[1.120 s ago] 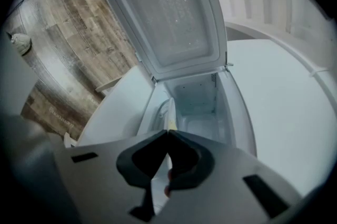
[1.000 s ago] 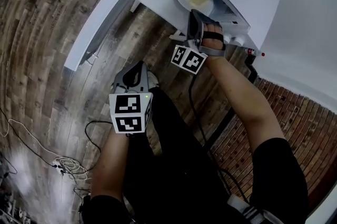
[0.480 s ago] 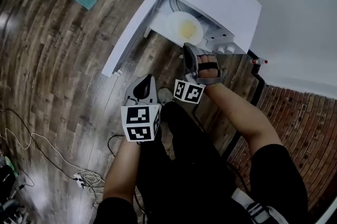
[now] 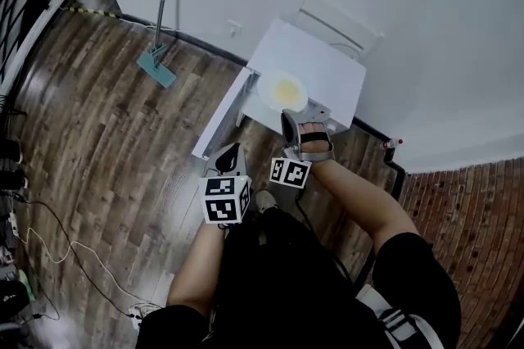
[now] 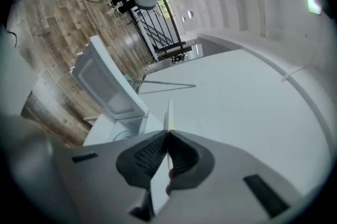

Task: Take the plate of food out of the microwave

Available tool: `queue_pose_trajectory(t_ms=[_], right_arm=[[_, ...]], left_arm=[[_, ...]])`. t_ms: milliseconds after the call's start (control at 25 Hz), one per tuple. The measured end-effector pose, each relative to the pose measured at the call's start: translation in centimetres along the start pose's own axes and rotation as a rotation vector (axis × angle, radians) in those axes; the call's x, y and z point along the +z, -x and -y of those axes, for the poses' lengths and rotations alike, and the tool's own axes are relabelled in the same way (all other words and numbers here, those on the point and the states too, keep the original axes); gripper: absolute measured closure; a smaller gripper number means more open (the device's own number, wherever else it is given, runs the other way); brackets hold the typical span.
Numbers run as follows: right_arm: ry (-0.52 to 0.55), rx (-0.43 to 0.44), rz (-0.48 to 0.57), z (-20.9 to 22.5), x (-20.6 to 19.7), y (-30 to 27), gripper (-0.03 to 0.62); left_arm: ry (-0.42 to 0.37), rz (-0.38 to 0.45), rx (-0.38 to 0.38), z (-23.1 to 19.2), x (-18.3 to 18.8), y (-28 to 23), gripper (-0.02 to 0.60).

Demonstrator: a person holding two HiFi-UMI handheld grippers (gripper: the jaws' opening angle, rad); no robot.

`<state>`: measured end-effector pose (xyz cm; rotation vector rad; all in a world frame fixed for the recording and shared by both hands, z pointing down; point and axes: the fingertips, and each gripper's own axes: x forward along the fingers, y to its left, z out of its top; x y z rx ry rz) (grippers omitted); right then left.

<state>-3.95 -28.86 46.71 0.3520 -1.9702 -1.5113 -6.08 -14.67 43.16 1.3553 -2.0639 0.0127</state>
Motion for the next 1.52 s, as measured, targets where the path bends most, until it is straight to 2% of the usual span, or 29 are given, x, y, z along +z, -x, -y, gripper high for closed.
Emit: queue_pose_trajectory(t_ms=[120, 360, 480, 640, 760, 1040, 1520], right_arm=[[-0.001, -0.049, 0.003, 5.2, 0.0, 0.6, 0.574], [0.035, -0.140, 0.024, 13.8, -0.5, 1.5, 0.574], [0.032, -0.175, 0.015, 17.1, -1.5, 1.9, 0.574], [0.010, -0.185, -0.009, 19.6, -3.5, 2.1, 0.574], [0.004, -0.190, -0.019, 20.5, -4.8, 2.1, 0.574], [0.011, -0.176, -0.044, 20.1, -7.6, 2.3, 0.574], [0.022, -0.171, -0.046, 18.7, -9.2, 3.1, 0.574]], left_arm=[[-0.035, 0.037, -0.009, 1.9, 3.9, 1.6, 0.586], [-0.158, 0.139, -0.021, 5.3, 11.3, 3.3, 0.586], [-0.195, 0.170, -0.021, 6.5, 13.8, 3.5, 0.586], [-0.246, 0.189, -0.013, 7.7, 15.5, 3.0, 0.586], [-0.277, 0.183, -0.002, 8.5, 15.7, 2.1, 0.586], [-0.253, 0.187, -0.018, 10.4, 15.7, 1.2, 0.586], [-0.280, 0.152, -0.034, 12.6, 13.7, 0.3, 0.586]])
